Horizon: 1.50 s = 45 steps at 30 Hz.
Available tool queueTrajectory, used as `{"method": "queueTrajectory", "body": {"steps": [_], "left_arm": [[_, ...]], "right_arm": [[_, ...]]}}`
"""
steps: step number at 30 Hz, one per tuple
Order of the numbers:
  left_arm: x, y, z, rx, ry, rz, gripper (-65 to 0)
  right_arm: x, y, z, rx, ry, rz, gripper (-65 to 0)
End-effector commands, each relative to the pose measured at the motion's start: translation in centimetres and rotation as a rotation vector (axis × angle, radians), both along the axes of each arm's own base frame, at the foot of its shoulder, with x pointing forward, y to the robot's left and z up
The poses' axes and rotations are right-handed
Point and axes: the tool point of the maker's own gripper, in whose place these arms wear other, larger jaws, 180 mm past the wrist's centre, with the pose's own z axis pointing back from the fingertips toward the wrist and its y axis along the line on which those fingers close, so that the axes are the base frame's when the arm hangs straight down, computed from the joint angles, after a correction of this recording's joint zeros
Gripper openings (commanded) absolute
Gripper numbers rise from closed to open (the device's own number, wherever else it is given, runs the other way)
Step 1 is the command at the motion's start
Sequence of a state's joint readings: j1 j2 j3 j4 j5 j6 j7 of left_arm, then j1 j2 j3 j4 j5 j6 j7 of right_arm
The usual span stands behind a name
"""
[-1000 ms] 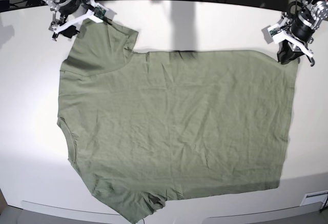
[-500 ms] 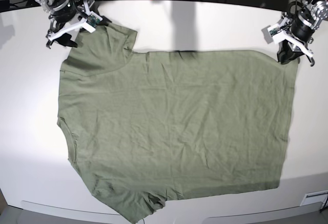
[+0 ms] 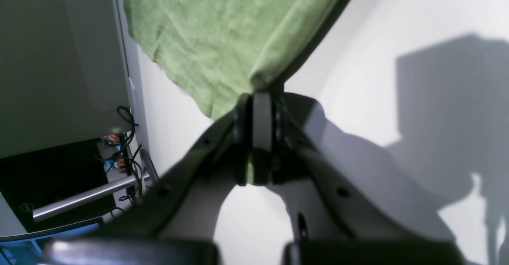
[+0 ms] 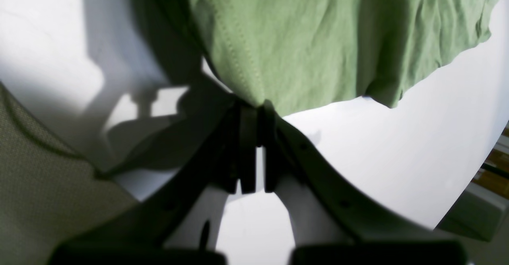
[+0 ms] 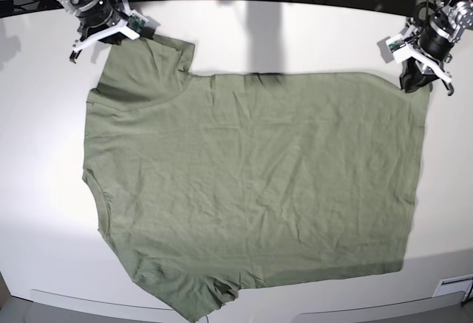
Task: Fold the T-shirt properly
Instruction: 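Lift the shoulder corners and pull them toward the shirt's middle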
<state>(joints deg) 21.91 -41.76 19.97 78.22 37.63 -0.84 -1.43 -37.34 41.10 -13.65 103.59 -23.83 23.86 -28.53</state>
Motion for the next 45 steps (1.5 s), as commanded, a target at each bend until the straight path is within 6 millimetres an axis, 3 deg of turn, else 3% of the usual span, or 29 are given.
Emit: {"method": "queueTrajectory", "body": {"steps": [1, 7, 13, 20, 23, 32, 35, 45], "left_arm": [[-4.0, 2.1, -2.8, 0.111, 0.160, 0.005, -65.0], [-4.0, 2.1, -2.9, 0.112, 0.161, 0.006, -65.0], [-4.2, 2.6, -2.9, 0.135, 0.168, 0.023, -65.0], [-6.1, 2.6, -3.5, 0.136, 0.205, 0.021, -65.0], [-5.9, 2.5, -3.4, 0.132, 0.200, 0.018, -65.0], [-3.8, 2.8, -2.1, 0.127, 0.080, 0.054, -65.0], [-2.5, 2.7, -1.7, 0.076, 0.057, 0.114, -65.0], [4.2, -1.5, -0.4, -0.168, -0.049, 0.303, -65.0]], "right_arm": [[-1.0, -0.7, -0.3, -0.023, 0.048, -0.008, -65.0], [-1.7, -1.1, -0.4, -0.005, 0.077, -0.122, -65.0], [-0.5, -1.2, 0.7, -0.015, 0.011, -0.181, -65.0], [1.4, 0.7, 2.6, 0.061, -0.080, -0.213, -65.0], [2.8, 1.0, 3.2, 0.082, -0.126, -0.221, -65.0], [9.4, 3.5, 5.3, 0.225, -0.266, -0.291, -65.0], [11.4, 3.5, 5.9, 0.242, -0.305, -0.305, -65.0], [15.2, 1.6, 5.5, 0.257, -0.335, -0.372, -65.0]]}}
